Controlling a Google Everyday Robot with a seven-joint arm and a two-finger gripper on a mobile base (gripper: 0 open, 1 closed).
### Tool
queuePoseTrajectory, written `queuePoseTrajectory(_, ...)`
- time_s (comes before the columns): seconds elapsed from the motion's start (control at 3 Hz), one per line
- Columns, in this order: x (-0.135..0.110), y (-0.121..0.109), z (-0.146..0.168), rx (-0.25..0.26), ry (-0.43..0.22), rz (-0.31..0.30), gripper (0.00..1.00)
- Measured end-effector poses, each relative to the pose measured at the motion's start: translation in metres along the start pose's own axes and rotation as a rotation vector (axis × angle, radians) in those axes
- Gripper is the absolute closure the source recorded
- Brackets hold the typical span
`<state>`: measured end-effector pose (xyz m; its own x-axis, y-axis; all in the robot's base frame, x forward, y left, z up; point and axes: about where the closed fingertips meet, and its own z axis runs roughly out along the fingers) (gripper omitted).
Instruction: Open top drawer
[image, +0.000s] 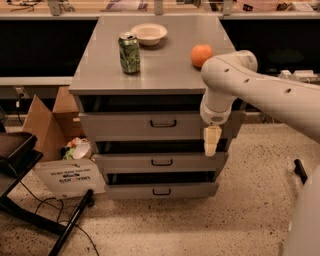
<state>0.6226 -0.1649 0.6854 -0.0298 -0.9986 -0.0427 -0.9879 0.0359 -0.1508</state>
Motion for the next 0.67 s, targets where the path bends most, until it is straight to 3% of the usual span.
queuePoseTrajectory(0.33,0.009,-0.013,0.006,0.039,0.053,-0.03,0.0)
queuePoseTrajectory(0.67,0.006,-0.02,0.017,0.034,0.038,-0.033,0.0)
